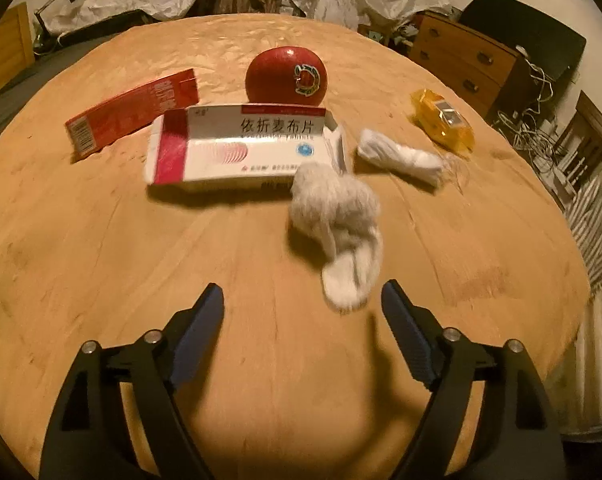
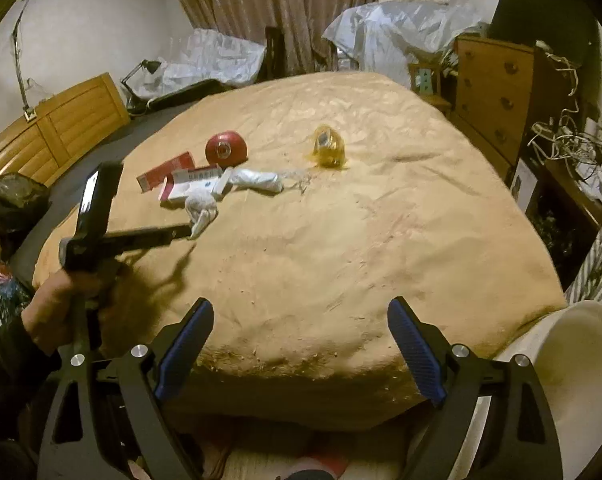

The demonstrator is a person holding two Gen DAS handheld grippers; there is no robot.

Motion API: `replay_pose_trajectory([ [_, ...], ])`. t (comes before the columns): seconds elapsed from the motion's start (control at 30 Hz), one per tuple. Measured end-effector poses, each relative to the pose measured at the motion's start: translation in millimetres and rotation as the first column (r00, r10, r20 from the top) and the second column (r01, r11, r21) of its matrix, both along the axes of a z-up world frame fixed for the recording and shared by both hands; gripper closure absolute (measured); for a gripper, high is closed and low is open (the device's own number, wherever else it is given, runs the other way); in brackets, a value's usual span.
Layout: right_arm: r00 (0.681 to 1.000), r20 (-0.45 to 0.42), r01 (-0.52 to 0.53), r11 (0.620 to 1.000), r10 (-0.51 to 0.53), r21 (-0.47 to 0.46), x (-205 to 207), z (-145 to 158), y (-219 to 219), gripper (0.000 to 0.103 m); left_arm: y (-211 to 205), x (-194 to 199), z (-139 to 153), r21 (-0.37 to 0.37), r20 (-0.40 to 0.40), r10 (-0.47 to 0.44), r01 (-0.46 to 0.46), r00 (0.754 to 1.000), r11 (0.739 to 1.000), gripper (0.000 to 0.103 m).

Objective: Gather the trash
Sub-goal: 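Move both open grippers back over the remaining trash on the bed, then grasp the white fluffy sock with left gripper while right grasps white rolled bundle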

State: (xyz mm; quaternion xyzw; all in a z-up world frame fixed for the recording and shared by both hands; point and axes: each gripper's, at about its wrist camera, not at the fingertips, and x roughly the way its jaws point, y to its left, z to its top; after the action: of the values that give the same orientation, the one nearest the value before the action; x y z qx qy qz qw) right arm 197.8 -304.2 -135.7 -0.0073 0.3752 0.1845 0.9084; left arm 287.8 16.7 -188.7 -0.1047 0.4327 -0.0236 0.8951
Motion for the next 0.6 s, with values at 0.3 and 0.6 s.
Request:
replay_pose_trajectory([
  [0.3,0.997,-0.042,-0.059,0.998,0.058,-0.017,40.2,-24.0,20.7,0.014,-1.3,43.8,-2.1,-0.028,0.019,0.031,-0.031,0.999,0.999,0.035],
  [0.6,0.963,-0.054,-0.270,0.948,0.265,-0.170,124.5,-33.7,83.5,0.036,26.0,11.3,2.9,-0.022,-0.008,-0.044,0.044,0.999,0.999,0.058],
])
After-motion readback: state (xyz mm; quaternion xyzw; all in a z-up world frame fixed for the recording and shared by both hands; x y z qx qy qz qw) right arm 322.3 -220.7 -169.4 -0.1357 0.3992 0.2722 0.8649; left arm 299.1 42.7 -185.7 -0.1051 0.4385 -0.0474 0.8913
